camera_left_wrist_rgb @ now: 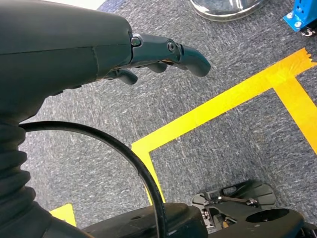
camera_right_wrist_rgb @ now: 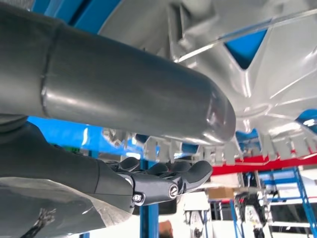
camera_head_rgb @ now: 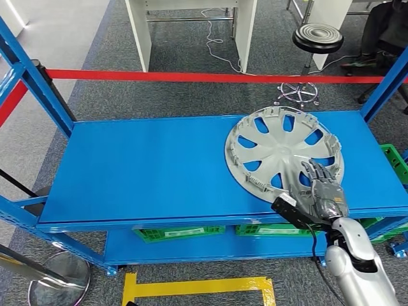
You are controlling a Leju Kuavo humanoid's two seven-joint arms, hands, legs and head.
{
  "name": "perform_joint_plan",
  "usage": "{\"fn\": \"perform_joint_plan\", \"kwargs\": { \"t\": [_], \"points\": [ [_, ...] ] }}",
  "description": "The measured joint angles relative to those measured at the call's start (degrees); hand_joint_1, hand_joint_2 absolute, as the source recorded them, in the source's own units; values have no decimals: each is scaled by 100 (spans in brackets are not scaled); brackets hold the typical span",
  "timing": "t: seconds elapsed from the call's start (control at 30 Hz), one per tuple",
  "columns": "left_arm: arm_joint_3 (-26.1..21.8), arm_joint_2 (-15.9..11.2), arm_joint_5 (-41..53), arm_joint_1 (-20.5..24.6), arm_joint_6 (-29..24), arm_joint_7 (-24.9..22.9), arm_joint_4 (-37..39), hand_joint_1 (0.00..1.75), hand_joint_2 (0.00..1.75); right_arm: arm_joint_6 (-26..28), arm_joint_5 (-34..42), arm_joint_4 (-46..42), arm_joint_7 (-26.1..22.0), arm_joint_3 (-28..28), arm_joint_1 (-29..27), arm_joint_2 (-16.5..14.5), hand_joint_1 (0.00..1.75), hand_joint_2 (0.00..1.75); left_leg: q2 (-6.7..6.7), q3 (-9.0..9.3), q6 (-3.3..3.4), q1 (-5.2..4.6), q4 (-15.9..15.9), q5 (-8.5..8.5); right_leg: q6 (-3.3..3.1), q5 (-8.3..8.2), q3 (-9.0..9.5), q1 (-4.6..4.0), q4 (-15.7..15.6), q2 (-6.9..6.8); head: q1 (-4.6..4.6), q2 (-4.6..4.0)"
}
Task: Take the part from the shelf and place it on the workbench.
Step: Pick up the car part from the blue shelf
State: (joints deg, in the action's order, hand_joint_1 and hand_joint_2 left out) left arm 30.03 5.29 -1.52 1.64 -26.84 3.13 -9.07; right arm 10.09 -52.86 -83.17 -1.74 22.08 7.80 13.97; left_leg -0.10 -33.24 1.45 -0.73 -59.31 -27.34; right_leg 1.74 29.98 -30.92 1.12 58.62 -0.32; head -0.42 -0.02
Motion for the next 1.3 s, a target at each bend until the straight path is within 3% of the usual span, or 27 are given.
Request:
{"fn": "perform_joint_plan", "kwargs": {
  "t": [0.3,0.43,1.3],
  "points": [
    [120,-13,88,29,19,-31,0,0,175,-459,274,230,-223,139,-51,0,0,0,0,0,0,0,1,0,0,0,1,0,0,-2,-1,0],
    [142,-34,45,32,87,15,0,0,175,-507,350,481,-402,218,19,19,0,175,1,2,0,0,0,0,0,0,2,-1,0,4,0,0],
    [260,-86,50,36,144,70,0,0,175,-635,503,765,-501,414,227,220,0,175,5,21,-1,1,0,10,-4,-15,17,-1,-1,8,0,0]
  ]
}}
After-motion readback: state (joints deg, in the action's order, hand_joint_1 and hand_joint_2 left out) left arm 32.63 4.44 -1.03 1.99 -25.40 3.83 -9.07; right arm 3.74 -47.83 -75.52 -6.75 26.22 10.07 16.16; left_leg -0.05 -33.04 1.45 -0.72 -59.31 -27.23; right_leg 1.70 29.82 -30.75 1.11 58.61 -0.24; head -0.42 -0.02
